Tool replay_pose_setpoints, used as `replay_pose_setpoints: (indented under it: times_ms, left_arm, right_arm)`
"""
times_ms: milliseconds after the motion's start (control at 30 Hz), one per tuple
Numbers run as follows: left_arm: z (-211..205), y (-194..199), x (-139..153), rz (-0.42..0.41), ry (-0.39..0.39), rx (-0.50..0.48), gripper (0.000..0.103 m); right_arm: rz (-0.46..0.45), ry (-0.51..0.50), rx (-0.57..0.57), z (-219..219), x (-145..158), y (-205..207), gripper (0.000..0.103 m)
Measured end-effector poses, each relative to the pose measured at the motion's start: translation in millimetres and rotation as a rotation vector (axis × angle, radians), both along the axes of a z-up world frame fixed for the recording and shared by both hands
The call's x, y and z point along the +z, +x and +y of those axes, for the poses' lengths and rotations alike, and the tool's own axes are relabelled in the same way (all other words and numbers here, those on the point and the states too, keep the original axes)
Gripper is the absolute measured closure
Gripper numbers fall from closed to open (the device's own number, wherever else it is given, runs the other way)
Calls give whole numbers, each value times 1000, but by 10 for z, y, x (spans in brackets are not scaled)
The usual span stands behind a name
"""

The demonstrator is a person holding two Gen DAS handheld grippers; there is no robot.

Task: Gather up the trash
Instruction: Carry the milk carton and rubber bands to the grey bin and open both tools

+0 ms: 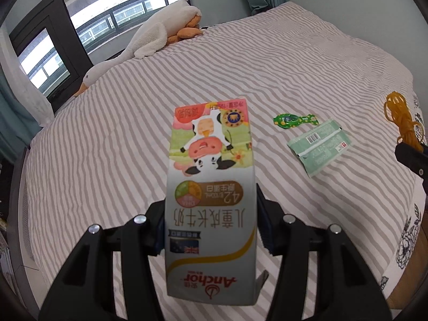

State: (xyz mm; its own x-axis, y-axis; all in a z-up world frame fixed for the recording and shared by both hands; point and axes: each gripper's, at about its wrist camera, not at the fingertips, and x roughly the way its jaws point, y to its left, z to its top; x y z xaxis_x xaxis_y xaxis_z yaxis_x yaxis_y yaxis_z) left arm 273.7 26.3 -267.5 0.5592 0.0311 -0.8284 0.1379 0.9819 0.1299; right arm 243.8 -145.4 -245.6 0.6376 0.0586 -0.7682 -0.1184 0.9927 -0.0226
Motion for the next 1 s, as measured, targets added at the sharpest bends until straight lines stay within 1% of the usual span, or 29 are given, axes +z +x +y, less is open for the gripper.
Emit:
replay_pose_setpoints:
  times_ms: [167,300,400,567,733,867,1000]
  left_arm:
    - [-81,-427,180,-19,-12,-53,49]
    - [-269,-743,269,-34,-20,-137,49]
    - [-504,-967,310,-47,-26,-215,49]
    - [-1050,-1369,349,-57,-50,-353,49]
    - [-1738,-1833,370,-50,-74,-518,49]
    - [-2296,-2204,353,-36,-91,-642,49]
    - [-2811,-2557,294,-14,-106,-752,49]
  right_arm:
    - [-36,-3,-35,-11,235,-467,90]
    - [-56,-12,-100,-162,352,-865,90]
    - [-62,-28,-159,-334,382,-1188,90]
    - [-54,-55,-284,-746,370,-1794,90]
    - [-46,-93,-432,-1238,417,-2397,90]
    - [-37,-118,-548,-1674,436,-2875,90]
    - [-12,-126,-649,-2072,376,-3320,90]
